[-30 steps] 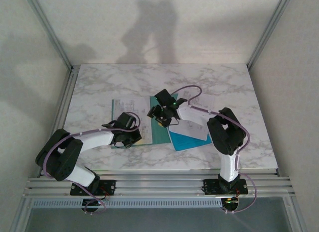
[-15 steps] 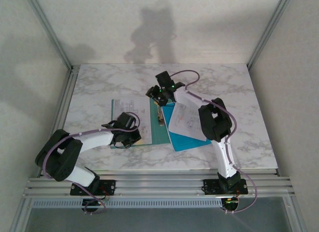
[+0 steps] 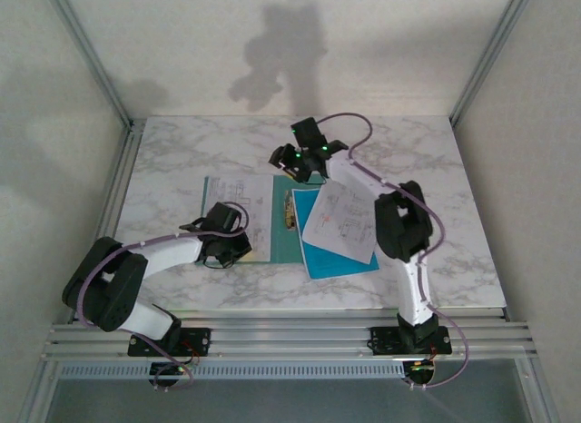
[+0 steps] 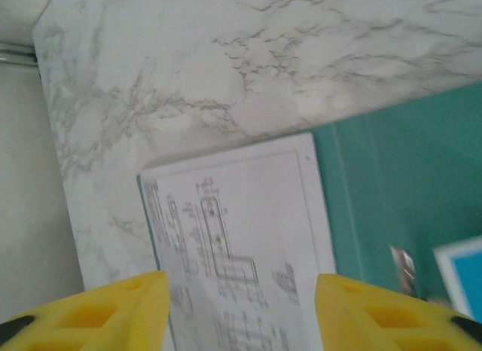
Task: Put the files into the folder
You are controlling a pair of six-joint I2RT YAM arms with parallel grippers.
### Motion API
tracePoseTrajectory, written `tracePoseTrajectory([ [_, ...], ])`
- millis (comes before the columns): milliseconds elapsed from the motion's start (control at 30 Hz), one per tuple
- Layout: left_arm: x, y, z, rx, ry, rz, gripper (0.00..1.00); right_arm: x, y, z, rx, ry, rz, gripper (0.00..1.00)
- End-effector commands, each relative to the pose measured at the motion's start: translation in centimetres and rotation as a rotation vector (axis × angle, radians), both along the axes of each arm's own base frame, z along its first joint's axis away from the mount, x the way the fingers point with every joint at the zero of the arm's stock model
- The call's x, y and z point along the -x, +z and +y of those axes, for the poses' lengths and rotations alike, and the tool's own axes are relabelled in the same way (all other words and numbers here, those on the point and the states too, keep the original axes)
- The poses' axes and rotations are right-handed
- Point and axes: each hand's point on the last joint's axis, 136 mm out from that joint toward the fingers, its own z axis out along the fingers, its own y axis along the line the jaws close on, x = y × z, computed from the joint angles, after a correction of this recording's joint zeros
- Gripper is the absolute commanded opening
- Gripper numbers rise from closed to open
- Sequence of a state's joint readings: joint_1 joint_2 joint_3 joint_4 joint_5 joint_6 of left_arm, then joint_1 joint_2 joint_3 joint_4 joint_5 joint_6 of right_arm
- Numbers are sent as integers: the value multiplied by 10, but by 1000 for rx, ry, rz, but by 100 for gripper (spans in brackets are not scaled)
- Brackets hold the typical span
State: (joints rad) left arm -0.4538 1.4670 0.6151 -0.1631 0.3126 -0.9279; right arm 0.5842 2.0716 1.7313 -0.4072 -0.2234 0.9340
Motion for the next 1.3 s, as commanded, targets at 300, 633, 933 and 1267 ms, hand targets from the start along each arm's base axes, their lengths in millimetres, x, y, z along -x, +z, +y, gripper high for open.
tracePoseTrajectory([
  [300, -23, 55, -49, 98, -116, -89, 23, 101, -40, -109, 8, -201, 178, 52],
  [633, 7, 49, -146, 202, -365, -54, 29, 101, -81, -114, 22, -296, 316, 38],
  [933, 57, 27, -168, 182, -406, 27, 39, 92, -76, -117, 73, -257, 313, 36],
  [1267, 76, 8, -189, 178, -393, 56, 35, 98, -79, -116, 74, -225, 320, 36],
])
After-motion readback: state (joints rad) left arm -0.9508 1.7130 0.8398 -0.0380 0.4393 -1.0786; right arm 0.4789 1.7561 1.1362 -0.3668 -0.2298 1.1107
